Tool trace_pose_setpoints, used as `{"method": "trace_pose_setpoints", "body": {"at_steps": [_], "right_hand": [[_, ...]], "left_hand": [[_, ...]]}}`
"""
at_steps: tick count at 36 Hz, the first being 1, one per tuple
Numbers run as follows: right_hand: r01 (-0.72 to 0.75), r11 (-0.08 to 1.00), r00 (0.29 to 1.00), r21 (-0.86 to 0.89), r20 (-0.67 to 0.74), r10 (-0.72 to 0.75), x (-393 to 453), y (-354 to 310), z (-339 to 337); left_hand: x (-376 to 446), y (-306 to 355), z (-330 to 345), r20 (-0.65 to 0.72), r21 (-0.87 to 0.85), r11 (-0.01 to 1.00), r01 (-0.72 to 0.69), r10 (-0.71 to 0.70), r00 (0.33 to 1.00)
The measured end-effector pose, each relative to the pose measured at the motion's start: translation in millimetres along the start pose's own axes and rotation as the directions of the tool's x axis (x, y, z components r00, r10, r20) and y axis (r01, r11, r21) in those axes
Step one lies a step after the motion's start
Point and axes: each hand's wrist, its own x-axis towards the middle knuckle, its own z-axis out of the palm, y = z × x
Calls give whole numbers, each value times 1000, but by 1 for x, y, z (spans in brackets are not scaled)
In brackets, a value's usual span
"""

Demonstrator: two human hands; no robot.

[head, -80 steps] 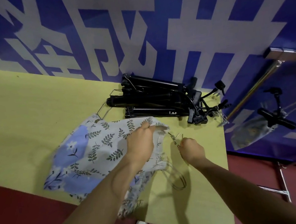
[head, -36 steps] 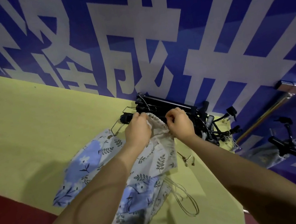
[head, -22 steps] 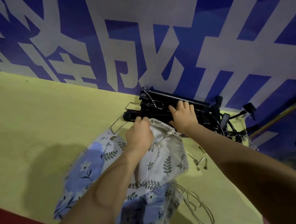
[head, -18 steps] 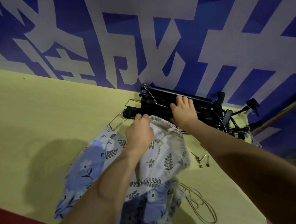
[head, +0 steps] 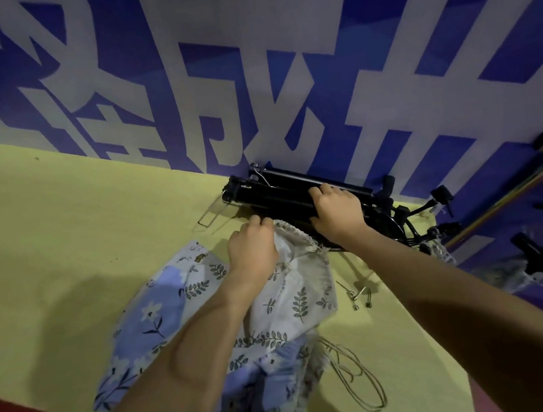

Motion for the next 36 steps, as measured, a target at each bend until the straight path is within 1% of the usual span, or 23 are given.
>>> {"method": "trace_pose_setpoints", "body": {"at_steps": [4,7,11,16,17,18,21,24,25,26,27,29,30,34,36], "right_hand": [[-65,995,996,73,-56,69,-12,10,-20],[-131,982,985,140,-90,144,-25,15,-32],[-192,958,969,214,-110,219,-43,22,-47],[-214,944,960,253,-124,251,-63,35,-65],[-223,935,958,274,-115,263,-64,38,-65],[-229,927,952,297,-131,277,-71,43,-70],[-259,902,938,345,-133,321,-82,51,-73],[-281,871,928,403,-118,354,-94,56,-73],[-283,859,926,426,-112,361,-98,57,-72],[-280,851,927,443,-106,361,-101,59,-71],[-271,848,930,455,-104,353,-105,60,-69],[-244,845,941,477,-96,326,-110,63,-65],[-233,839,945,493,-89,314,-112,64,-64],[-225,807,950,546,-60,305,-117,66,-63],[-209,794,953,571,-64,296,-120,65,-64]], "left_hand": [[-2,10,-3,-13,43,998,-37,38,999],[-7,16,-8,-28,51,998,-33,34,999],[-15,21,-17,-79,17,1000,-12,13,997],[-25,31,-34,-130,-81,996,28,-38,991],[-26,30,-32,-145,-79,997,15,-27,989],[-29,33,-36,-173,-59,998,-26,16,985],[-31,34,-38,-116,28,993,-114,116,986],[-35,36,-41,-50,87,990,-111,115,992],[-36,37,-40,-51,64,993,-99,102,993],[-36,37,-39,-58,5,997,-76,76,995],[-38,37,-39,-70,-89,995,-46,40,997],[-39,38,-38,-90,-291,957,4,-32,995],[-38,39,-38,-91,-329,944,12,-45,995],[-34,41,-35,-80,-315,948,-39,14,997],[-32,43,-34,-79,-222,974,-52,35,996]]}}
